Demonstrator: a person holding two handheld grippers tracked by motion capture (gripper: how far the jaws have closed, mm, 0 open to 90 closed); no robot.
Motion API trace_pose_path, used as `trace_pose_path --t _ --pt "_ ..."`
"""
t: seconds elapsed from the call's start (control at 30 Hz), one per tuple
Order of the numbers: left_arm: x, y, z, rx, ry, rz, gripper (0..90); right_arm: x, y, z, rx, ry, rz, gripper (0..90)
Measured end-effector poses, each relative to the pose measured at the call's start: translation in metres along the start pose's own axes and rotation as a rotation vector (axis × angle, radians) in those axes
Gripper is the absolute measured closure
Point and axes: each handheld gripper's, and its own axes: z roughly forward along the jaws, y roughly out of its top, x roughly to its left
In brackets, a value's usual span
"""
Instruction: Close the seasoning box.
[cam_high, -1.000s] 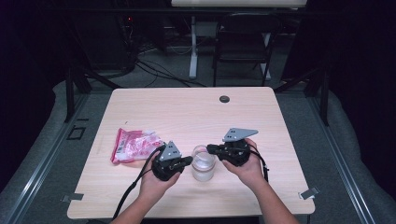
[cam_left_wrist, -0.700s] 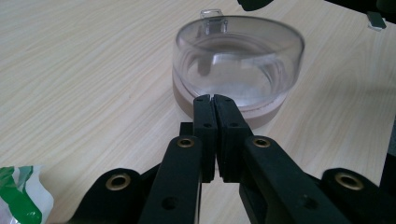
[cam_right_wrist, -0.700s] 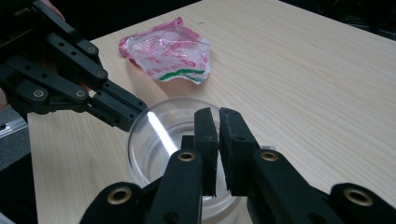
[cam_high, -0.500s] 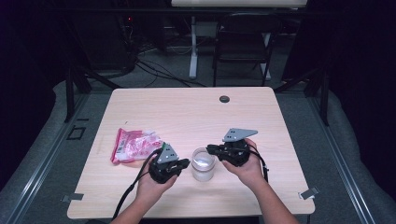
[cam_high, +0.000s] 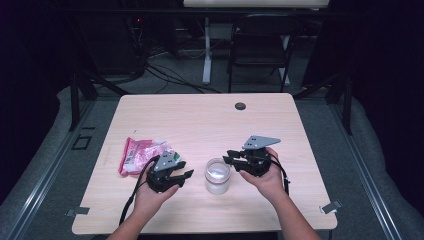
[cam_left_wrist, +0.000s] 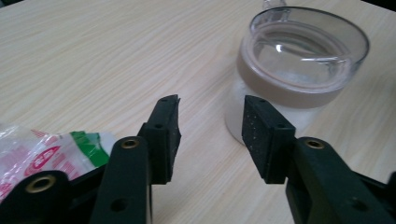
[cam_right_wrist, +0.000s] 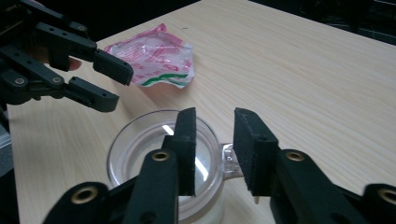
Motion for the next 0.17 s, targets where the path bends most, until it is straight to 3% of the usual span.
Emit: trace_pose_path --t 0.17 --pt "0.0120 -0.0086 0.0005 0.003 0.033 -0.011 48.5 -0.0056 -0.0037 -0.0018 -0.017 -0.050 0.026 54.6"
